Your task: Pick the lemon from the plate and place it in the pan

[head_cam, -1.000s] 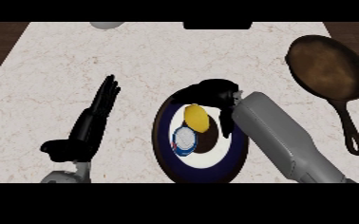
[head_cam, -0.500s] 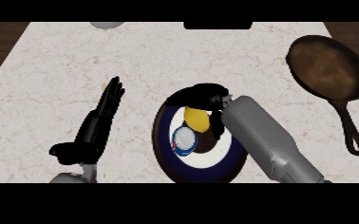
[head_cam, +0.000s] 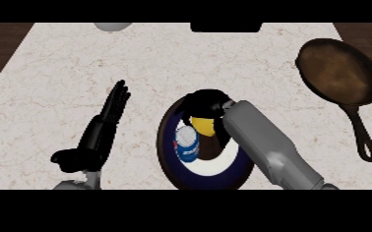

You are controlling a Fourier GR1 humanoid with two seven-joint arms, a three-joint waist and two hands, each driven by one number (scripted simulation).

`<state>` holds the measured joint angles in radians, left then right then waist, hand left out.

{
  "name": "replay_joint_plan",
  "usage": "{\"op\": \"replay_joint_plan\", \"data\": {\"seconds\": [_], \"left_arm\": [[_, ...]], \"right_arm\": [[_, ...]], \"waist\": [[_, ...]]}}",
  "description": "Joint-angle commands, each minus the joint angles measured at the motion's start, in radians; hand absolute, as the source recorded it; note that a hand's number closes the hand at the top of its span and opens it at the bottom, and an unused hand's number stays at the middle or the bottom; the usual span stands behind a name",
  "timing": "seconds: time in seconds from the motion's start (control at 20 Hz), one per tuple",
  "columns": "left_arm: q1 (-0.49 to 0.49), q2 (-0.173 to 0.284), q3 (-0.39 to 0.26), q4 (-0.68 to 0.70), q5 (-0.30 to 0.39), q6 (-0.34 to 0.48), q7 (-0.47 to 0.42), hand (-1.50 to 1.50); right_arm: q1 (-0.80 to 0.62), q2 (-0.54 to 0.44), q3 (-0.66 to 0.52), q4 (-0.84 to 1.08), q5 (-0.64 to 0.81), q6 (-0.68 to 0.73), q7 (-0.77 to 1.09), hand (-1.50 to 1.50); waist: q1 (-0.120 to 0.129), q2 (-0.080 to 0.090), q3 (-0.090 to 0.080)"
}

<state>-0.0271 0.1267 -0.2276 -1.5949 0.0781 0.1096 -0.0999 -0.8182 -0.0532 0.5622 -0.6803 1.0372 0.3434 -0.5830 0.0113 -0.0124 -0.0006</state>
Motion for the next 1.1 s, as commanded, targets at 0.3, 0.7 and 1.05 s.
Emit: {"op": "replay_joint_plan", "data": {"seconds": [0.3, 0.7, 1.05], "left_arm": [[0.011, 0.006, 0.05, -0.014, 0.008, -0.038, 0.014, 0.0], [0.001, 0.028, 0.081, 0.009, 0.02, -0.056, 0.003, 0.0], [0.032, 0.004, 0.083, 0.021, -0.003, -0.005, -0.008, 0.0]], "right_arm": [[-0.026, 0.023, -0.092, 0.092, 0.071, -0.12, -0.074, 1.5], [-0.034, -0.025, -0.308, 0.014, -0.048, -0.272, 0.064, 1.5], [-0.059, -0.14, -0.583, 0.05, -0.055, -0.537, 0.734, 1.5]], "waist": [[-0.002, 0.014, 0.001], [-0.018, 0.01, 0.001], [-0.089, -0.009, -0.004]]}}
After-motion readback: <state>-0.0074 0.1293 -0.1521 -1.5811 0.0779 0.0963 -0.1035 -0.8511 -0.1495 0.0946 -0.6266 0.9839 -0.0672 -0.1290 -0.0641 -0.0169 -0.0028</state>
